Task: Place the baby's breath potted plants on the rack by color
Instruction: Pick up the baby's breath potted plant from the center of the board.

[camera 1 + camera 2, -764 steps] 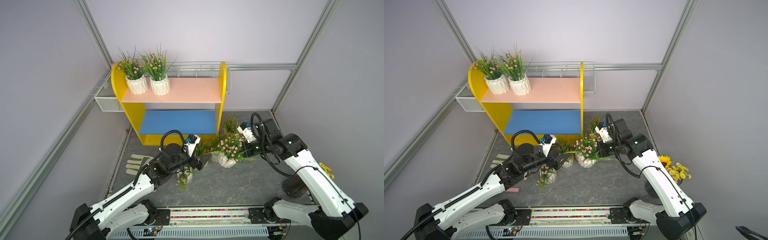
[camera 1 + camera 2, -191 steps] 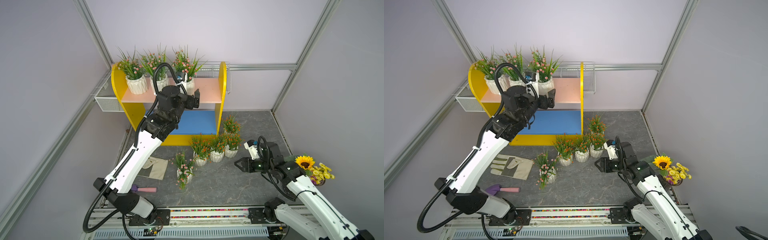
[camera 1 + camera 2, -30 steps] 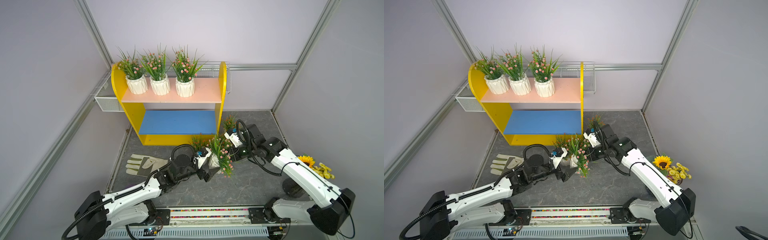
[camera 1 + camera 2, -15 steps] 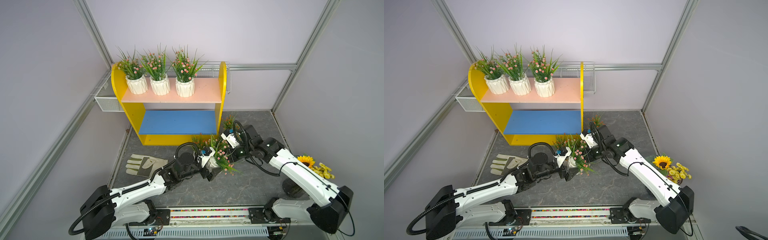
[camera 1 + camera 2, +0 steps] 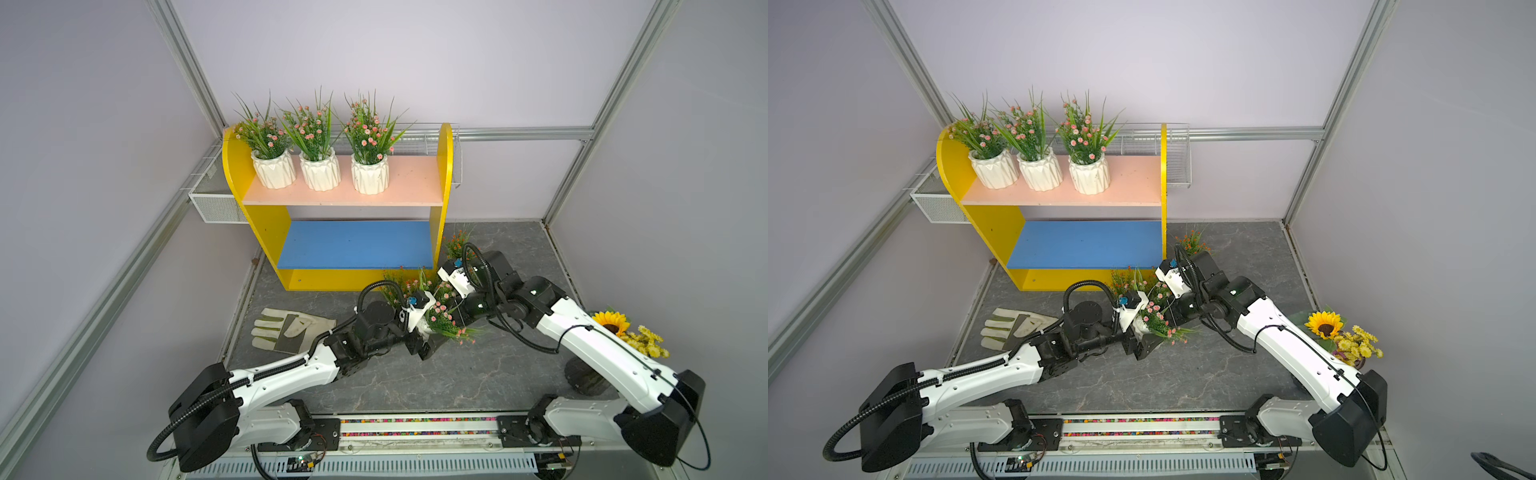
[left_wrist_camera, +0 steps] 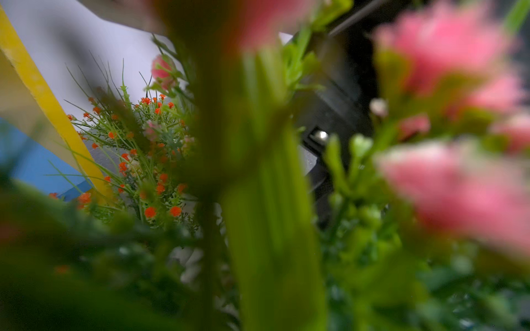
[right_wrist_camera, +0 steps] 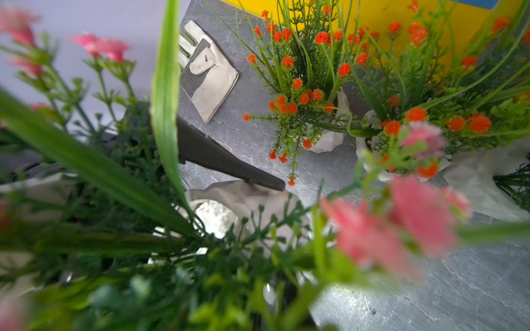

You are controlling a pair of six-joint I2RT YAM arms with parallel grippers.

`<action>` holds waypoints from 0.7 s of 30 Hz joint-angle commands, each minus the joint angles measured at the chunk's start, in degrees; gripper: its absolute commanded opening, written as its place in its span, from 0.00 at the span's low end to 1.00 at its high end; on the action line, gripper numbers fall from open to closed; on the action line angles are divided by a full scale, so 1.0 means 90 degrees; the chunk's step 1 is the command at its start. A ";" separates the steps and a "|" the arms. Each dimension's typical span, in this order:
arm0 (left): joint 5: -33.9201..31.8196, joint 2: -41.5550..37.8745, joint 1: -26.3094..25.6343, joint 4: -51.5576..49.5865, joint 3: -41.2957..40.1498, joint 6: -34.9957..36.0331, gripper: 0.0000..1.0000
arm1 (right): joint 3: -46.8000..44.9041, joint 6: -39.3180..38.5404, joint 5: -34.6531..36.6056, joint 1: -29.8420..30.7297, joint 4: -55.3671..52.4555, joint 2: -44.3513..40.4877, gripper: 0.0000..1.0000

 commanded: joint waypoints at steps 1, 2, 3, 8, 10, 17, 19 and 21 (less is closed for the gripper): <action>0.0112 0.0088 -0.0023 0.0052 0.0224 -0.0052 0.98 | -0.0085 0.0069 -0.0272 0.0053 0.0423 -0.0179 0.12; 0.0113 0.0106 -0.0024 0.0022 0.0242 -0.0037 0.95 | -0.0104 0.0070 -0.0263 0.0048 0.0432 -0.0199 0.12; 0.0110 0.0115 -0.0024 -0.0006 0.0253 -0.0036 0.93 | -0.0115 0.0071 -0.0262 0.0053 0.0431 -0.0210 0.12; 0.0117 0.0134 -0.0023 -0.0089 0.0297 -0.0001 0.71 | -0.0192 0.0059 -0.0213 0.0031 0.0432 -0.0220 0.11; 0.0138 0.0151 -0.0023 -0.0129 0.0307 0.0007 0.59 | -0.0218 0.0072 -0.0213 0.0016 0.0477 -0.0244 0.12; 0.0178 0.0104 -0.0023 -0.0636 0.0550 -0.0011 0.18 | -0.0296 0.0115 -0.0154 -0.0075 0.0557 -0.0294 0.14; 0.0173 0.0107 -0.0024 -0.0766 0.0649 -0.0018 0.05 | -0.0391 0.0158 -0.0145 -0.0118 0.0657 -0.0371 0.18; 0.0214 0.0130 -0.0023 -0.0928 0.0748 -0.0017 0.00 | -0.0448 0.0179 -0.0138 -0.0190 0.0701 -0.0442 0.19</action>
